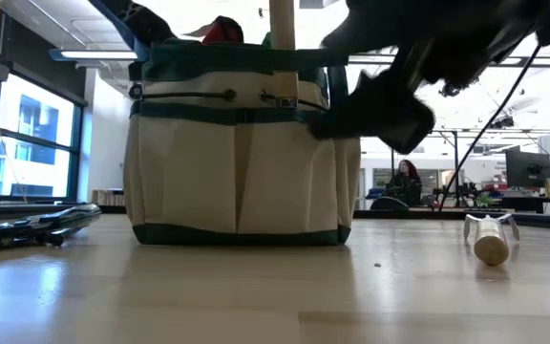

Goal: Pick & Place Garden tools in Gardening bag
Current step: Adjust the gardening bag

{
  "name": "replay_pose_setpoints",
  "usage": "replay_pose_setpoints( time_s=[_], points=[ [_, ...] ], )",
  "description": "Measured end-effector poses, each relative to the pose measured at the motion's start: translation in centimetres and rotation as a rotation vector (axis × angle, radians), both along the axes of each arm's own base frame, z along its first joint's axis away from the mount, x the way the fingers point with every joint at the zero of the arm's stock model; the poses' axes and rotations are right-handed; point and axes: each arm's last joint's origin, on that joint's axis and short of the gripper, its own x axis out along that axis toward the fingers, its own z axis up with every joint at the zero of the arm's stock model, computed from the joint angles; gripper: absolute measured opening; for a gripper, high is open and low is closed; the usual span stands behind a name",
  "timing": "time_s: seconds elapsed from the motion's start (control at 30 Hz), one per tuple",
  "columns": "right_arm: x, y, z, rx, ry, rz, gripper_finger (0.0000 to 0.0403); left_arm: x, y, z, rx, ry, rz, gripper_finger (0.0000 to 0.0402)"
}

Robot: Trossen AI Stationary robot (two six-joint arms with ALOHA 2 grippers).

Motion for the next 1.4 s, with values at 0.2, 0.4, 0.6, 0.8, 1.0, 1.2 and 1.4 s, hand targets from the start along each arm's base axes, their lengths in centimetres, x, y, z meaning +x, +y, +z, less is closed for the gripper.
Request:
replay_pose_setpoints(
  time_s=[0.2,0.4,0.6,0.8,1.0,1.2,1.4],
  points=[
    [0.6,-1.2,-0.7,-0.038,0.016,-0.078,0.0297,0.4,-0.6,-0.4,-0.137,-0.115,-0.054,0.0072],
    [1.3,-3.0,-0.8,-0.069,0.017,-0.135,0.0297,1.4,-2.5,-0.2,-0.178,-0.158,-0.133,0.0072],
    [1.5,-3.7,-0.9,-0.075,0.031,-0.152,0.0297,2.1,-4.6,-0.1,-0.180,-0.165,-0.199,0.0072],
    [1.5,-3.7,-0.9,-0.105,0.032,-0.141,0.0297,2.4,-6.1,0.0,-0.280,-0.154,-0.214,0.0072],
    [1.3,-4.0,-1.3,-0.137,0.066,-0.173,0.0297,2.7,-7.7,0.0,-0.315,-0.129,-0.225,0.0072],
    [1.2,-4.3,-1.2,-0.174,0.068,-0.222,0.0297,3.2,-9.4,0.1,-0.333,-0.137,-0.250,0.0072],
    [0.5,-4.8,-0.1,-0.226,0.090,-0.286,0.0297,3.7,-10.7,0.4,-0.337,-0.174,-0.277,0.0072]
  ],
)
